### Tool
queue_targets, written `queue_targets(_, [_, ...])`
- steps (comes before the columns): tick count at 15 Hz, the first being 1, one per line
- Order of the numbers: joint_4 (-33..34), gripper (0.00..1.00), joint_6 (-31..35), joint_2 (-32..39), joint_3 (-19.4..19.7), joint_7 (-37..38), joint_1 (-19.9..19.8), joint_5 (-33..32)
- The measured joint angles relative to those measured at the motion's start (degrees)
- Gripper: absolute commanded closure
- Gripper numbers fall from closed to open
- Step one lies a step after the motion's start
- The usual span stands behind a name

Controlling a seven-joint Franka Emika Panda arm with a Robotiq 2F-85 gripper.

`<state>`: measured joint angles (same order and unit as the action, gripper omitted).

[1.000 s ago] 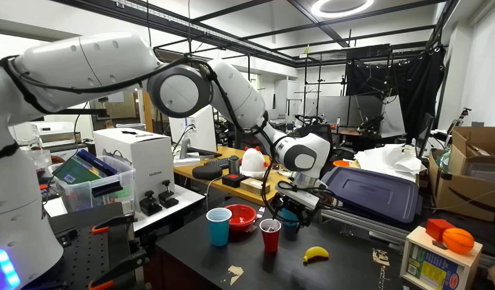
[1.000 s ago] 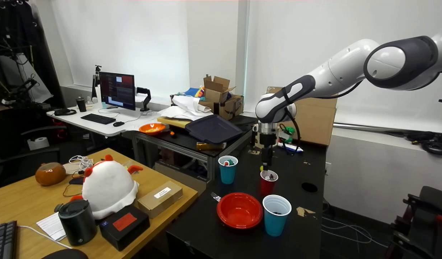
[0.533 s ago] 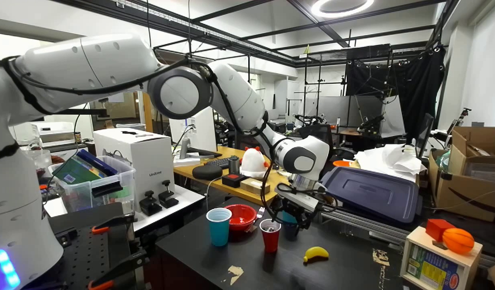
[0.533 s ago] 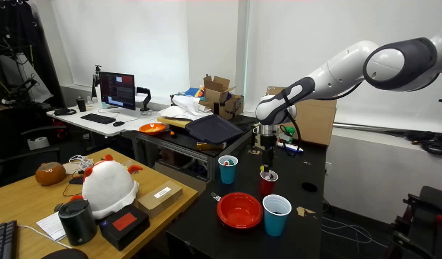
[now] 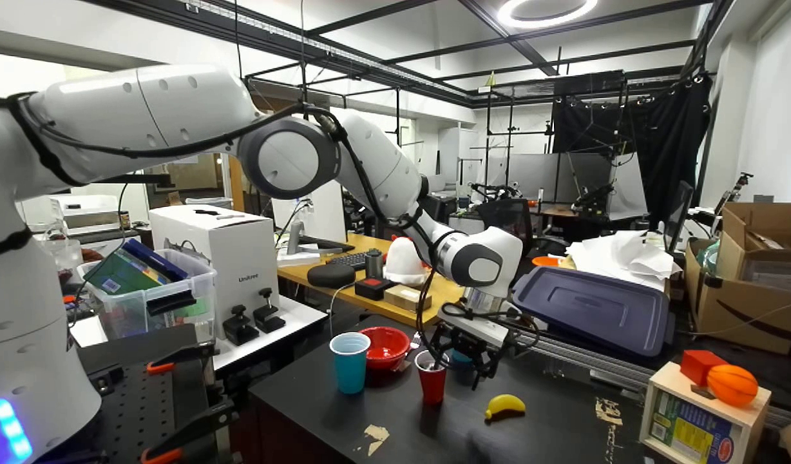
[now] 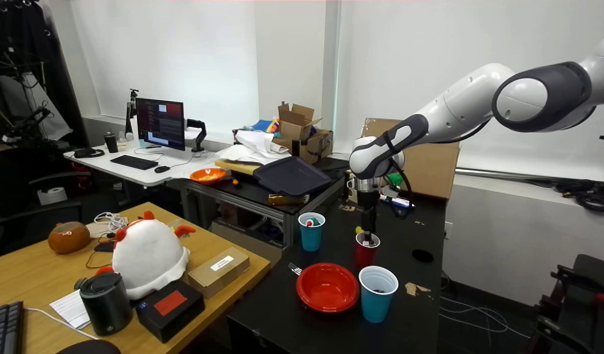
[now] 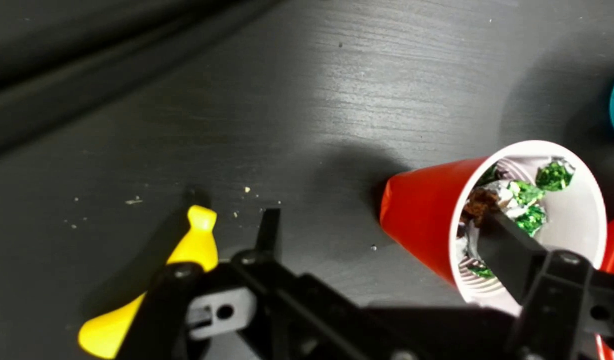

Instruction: Pour the contents in the red cup into the red bowl

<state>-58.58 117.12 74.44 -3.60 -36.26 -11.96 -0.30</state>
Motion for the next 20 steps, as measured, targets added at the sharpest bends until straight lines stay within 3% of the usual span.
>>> queue_targets(16, [3.8, 0.00, 0.6, 1.0, -0.5, 2.8, 1.4, 0.3])
queue_targets(18, [3.9, 0.26, 0.6, 1.0, -0.5, 2.8, 1.4, 0.3])
queue_targets(20, [3.9, 0.42, 0.6, 1.0, -0.5, 2.8, 1.4, 0.3])
